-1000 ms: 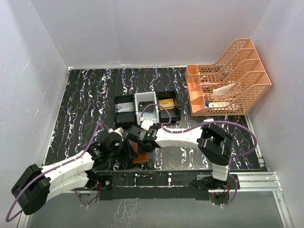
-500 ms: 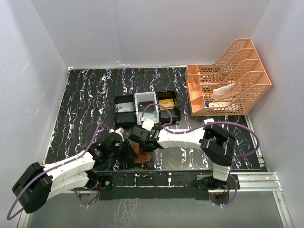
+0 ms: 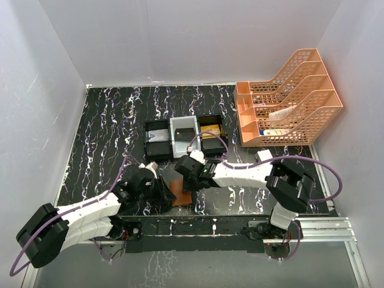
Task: Take the credit cards out of the card holder
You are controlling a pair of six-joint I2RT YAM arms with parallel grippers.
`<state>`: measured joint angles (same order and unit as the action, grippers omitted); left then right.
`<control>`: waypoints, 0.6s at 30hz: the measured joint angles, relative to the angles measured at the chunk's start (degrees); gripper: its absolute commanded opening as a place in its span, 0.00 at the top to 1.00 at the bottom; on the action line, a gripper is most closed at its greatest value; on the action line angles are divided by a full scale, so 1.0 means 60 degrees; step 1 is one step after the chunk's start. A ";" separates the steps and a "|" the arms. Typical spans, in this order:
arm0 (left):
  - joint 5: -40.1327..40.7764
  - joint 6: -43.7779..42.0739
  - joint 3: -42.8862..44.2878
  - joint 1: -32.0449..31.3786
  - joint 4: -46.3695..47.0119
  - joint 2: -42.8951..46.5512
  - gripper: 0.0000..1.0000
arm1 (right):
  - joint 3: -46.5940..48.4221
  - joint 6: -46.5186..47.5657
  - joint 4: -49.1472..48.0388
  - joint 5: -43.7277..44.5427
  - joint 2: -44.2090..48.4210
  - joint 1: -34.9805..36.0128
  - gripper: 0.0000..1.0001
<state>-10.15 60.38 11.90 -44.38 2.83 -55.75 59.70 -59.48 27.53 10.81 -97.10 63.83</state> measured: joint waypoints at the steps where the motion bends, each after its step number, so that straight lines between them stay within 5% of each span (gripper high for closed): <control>1: -0.0018 0.0004 0.0000 0.0000 0.0066 -0.0058 0.73 | -0.0178 0.0000 -0.0186 -0.0197 0.0109 -0.0087 1.00; 18: -0.0102 0.0047 0.0015 0.0000 0.0255 -0.0208 0.71 | -0.1111 0.0280 -0.0954 -0.1224 0.0936 -0.0729 0.96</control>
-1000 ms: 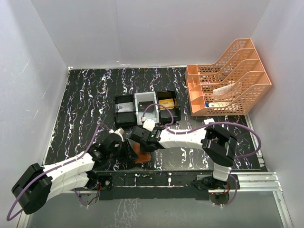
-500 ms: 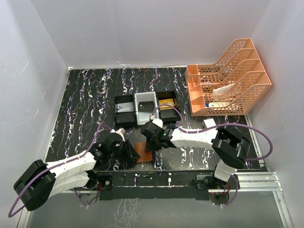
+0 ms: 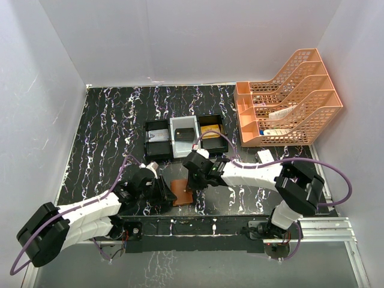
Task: Take the credit cards out of the card holder
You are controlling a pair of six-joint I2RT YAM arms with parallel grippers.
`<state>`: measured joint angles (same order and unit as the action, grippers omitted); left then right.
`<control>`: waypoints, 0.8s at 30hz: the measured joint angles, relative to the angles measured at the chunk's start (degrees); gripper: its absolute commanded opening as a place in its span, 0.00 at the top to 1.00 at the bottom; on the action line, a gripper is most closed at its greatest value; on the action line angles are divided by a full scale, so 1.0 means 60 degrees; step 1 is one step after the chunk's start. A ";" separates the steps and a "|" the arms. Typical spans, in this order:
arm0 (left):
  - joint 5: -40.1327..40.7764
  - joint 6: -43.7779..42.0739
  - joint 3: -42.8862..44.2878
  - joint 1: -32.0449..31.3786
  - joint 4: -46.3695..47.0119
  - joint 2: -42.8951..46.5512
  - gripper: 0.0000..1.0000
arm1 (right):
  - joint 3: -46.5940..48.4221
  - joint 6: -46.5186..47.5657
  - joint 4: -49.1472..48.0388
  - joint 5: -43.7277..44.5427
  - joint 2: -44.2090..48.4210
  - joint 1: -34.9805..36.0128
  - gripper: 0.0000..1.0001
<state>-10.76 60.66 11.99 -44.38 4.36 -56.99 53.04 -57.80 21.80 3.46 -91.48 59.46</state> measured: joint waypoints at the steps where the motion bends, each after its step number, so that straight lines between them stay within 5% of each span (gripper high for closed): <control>1: 0.0015 -0.0004 0.0000 0.0000 -0.0040 0.0036 0.70 | 0.0044 0.0062 0.0135 0.0058 0.0000 0.0000 0.95; 24: 0.0200 -0.0550 0.0652 0.0000 -0.1424 0.0197 0.61 | 0.0248 0.0372 0.1107 0.0568 0.0007 -0.0255 0.85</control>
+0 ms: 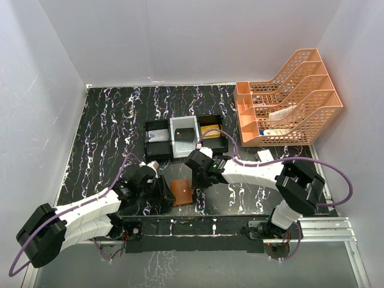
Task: Take the credit cards out of the card holder
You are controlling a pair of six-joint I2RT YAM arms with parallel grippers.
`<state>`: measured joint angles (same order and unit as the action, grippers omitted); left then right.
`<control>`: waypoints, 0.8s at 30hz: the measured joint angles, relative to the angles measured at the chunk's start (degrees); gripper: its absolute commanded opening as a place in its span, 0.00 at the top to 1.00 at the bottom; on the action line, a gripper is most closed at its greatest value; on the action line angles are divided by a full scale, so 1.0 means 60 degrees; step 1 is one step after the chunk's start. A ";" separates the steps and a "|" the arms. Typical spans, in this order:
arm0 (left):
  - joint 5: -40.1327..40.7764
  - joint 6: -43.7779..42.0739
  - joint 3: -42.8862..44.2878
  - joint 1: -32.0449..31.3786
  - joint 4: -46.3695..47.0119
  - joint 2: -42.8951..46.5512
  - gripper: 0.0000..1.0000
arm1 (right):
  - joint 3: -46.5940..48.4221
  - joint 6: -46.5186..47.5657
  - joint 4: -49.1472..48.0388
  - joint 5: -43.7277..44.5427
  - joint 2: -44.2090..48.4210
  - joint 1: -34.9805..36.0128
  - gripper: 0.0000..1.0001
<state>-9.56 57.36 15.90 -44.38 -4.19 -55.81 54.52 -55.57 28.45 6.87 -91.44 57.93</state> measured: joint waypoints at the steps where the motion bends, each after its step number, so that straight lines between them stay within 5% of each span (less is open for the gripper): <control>1: 0.0018 -0.0018 0.0040 0.0000 -0.0076 0.0015 0.60 | -0.0011 0.0004 0.0004 -0.0058 0.0000 -0.0029 0.85; 11: 0.0426 -0.0117 0.0233 0.0000 -0.1016 0.0510 0.55 | -0.0652 -0.0007 -0.0517 -0.0601 0.0000 -0.0186 0.85; 14: 0.0568 -0.0127 0.0270 0.0000 -0.1297 0.0688 0.51 | -0.0761 -0.0015 -0.0678 -0.0714 0.0000 -0.0229 0.92; 18: 0.0652 -0.0131 0.0280 0.0000 -0.1494 0.0965 0.38 | -0.0856 -0.0015 -0.0856 -0.0867 0.0004 -0.0270 1.00; 24: 0.0885 -0.0022 0.0339 0.0000 -0.1592 0.1552 0.03 | -0.0856 0.0058 -0.0845 -0.0889 0.0699 -0.0321 1.00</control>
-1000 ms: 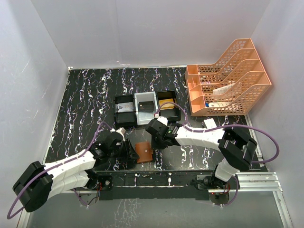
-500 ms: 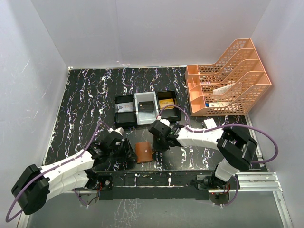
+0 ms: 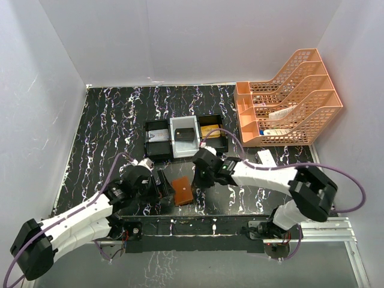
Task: Take the credit cards out of the card holder
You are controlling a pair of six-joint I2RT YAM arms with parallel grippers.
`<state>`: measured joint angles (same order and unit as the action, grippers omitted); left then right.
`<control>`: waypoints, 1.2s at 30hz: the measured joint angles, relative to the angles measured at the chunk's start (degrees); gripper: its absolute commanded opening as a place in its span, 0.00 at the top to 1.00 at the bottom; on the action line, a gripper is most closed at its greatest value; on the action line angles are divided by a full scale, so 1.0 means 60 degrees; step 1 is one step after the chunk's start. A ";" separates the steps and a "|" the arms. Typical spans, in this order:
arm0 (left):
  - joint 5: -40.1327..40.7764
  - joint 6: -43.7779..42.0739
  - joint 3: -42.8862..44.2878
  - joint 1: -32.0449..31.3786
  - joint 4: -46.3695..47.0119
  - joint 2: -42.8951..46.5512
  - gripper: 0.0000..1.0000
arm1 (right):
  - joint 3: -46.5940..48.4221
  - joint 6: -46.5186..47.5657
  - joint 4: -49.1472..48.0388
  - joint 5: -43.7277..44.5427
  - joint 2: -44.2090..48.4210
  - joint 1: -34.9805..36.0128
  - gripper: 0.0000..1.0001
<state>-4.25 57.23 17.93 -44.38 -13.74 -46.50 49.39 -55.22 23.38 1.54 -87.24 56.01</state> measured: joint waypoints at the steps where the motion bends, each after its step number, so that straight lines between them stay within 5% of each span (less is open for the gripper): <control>1: 0.0178 0.0080 0.0091 0.0000 -0.0106 0.0102 0.02 | -0.0011 0.0044 -0.0040 -0.0004 0.0280 -0.0011 1.00; 12: 0.2728 0.0270 0.1472 0.0000 -0.1566 0.1574 0.01 | -0.0911 0.0696 -0.1443 -0.0080 0.2776 -0.0131 1.00; 27: 0.2739 0.0248 0.1435 0.0000 -0.1847 0.1789 0.04 | -0.0361 0.1453 -0.3490 -0.3745 0.0790 -0.0321 1.00; 36: 0.2339 0.0204 0.1184 0.0000 -0.1577 0.2550 0.32 | -0.2204 0.1967 -0.3719 -0.4637 0.1989 -0.1716 1.00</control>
<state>9.78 58.46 25.04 -44.38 -23.20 -31.20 36.16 -43.42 1.06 -26.28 -75.31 45.71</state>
